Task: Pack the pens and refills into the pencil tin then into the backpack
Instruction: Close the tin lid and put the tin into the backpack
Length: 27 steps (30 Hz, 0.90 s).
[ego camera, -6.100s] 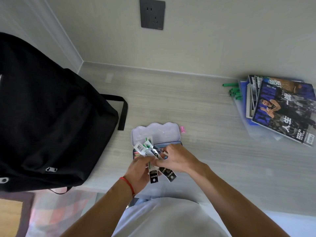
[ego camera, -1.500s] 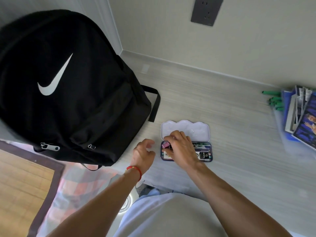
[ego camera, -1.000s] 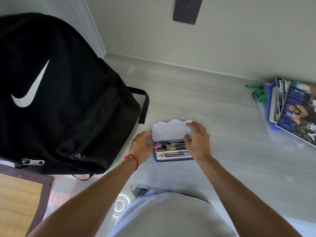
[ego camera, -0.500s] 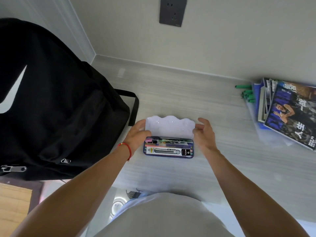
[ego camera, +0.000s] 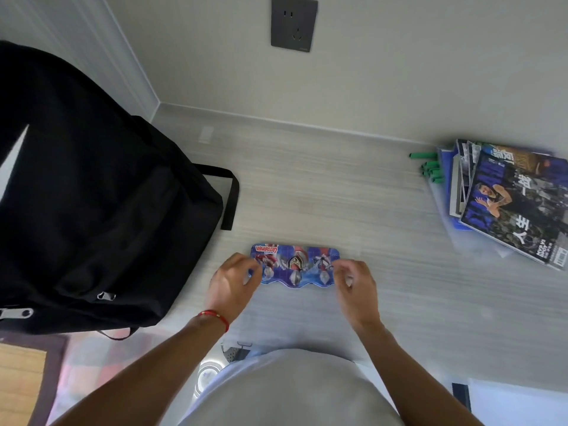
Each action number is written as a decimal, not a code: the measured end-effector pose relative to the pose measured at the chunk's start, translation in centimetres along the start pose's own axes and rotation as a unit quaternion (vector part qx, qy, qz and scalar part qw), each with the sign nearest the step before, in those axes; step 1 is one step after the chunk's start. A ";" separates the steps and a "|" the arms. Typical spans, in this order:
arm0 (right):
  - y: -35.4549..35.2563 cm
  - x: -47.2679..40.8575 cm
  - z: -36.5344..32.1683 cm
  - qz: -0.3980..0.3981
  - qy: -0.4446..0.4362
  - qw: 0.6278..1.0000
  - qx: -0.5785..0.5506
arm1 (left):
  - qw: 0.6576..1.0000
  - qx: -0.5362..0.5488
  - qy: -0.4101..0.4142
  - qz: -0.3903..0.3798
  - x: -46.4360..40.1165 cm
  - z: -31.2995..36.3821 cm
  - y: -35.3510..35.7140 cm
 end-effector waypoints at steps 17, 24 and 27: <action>1.5 -2.7 1.8 -0.189 -0.046 0.976 0.095 | 0.986 0.111 -0.076 -0.100 -0.8 -2.9 3.5; 1.5 -2.6 1.6 -0.171 -0.062 0.977 0.107 | 0.977 0.117 -0.119 -0.130 -1.3 -3.5 3.8; 1.5 -2.3 1.8 -0.174 -0.049 0.979 0.093 | 0.968 0.157 -0.156 -0.118 -1.4 -3.6 3.4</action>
Point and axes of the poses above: each hand's wrist, its own x-axis away from the middle knuckle, its own y-axis out of the palm, z = x × y, the point moved 7 cm from there along -x, towards the middle knuckle, and after that the axes turned 8 degrees about y, right-handed, at the moved point
